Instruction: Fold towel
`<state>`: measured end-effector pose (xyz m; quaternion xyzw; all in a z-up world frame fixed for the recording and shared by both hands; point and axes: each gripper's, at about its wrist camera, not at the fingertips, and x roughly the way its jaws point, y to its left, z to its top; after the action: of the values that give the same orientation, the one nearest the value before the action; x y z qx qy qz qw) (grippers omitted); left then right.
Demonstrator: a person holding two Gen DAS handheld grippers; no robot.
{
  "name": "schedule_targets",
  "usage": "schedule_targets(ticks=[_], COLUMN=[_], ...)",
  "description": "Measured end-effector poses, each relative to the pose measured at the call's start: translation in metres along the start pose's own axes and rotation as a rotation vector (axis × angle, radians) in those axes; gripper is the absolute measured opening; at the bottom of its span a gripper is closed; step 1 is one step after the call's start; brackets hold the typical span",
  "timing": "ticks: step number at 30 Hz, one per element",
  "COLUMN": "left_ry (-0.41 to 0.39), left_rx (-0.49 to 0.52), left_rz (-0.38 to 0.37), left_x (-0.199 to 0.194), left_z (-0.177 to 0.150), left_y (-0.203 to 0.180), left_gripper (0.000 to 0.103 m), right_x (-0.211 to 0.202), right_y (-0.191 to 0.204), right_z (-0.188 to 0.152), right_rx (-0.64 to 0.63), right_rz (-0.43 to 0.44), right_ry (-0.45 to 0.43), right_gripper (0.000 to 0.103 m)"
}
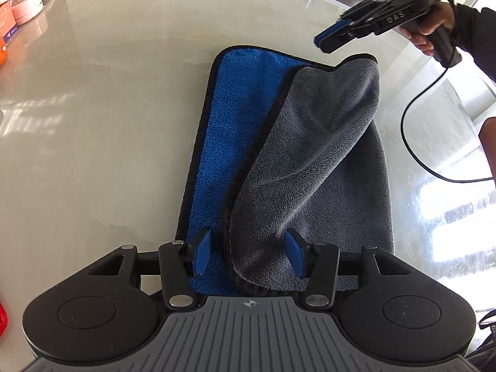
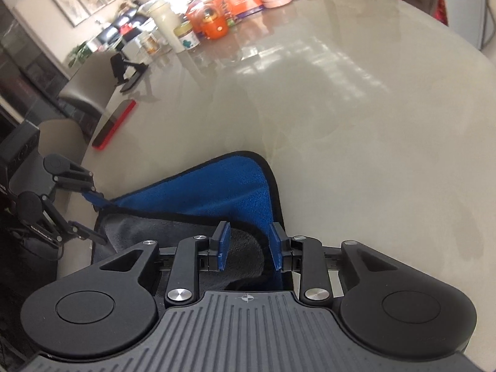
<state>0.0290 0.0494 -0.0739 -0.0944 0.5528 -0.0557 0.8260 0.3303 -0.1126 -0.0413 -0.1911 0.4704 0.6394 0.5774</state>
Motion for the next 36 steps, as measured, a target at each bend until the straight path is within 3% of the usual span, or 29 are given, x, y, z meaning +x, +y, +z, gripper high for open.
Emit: schedule_targets(ticks=[10,17,20,22,23,24,25,27,29,33,36], left_ry=[0.009,0.011,0.011,0.010,0.010,0.010,0.009,0.009,0.004,-0.006,-0.017], left_rx=[0.002,0.006,0.007,0.007,0.007,0.007,0.006,0.006,-0.001,0.010,0.024], left_rz=[0.005,0.001,0.003,0.007,0.008,0.009,0.010,0.010,0.008,-0.012,-0.013], left_x=[0.000,-0.001,-0.001,-0.001,-0.001,0.000,0.000,0.000,0.001,-0.001,-0.004], left_z=[0.003,0.003,0.003,0.003,0.004,0.004,0.004,0.004,0.004,0.004,0.005], left_y=[-0.003,-0.001,-0.001,-0.002,-0.002,-0.003,-0.003,-0.003,-0.003,-0.005,-0.007], left_gripper=[0.052,0.052,0.052,0.052,0.052,0.052,0.052,0.052,0.044,0.014,0.009], right_x=[0.028,0.035,0.036,0.038,0.039,0.039,0.039,0.040,0.040,0.038,0.032], right_y=[0.014,0.016,0.023,0.030,0.031,0.032,0.033,0.034,0.039,0.051,0.054], right_z=[0.001,-0.002,-0.006,-0.009,-0.008,-0.007,-0.005,-0.003,-0.005,-0.008,-0.007], right_rx=[-0.198,-0.263,-0.334,-0.395,-0.397,-0.393,-0.384,-0.371,-0.400,-0.467,-0.471], right_rz=[-0.017,-0.007,-0.004,-0.018,-0.023,-0.031,-0.054,-0.066,-0.074,-0.112,-0.109], right_ry=[0.062,0.066,0.071,0.079,0.083,0.087,0.091,0.101,0.105,0.102,0.082], right_gripper=[0.029,0.031,0.042,0.042,0.041,0.033,0.014,0.010,0.009,0.008,0.008])
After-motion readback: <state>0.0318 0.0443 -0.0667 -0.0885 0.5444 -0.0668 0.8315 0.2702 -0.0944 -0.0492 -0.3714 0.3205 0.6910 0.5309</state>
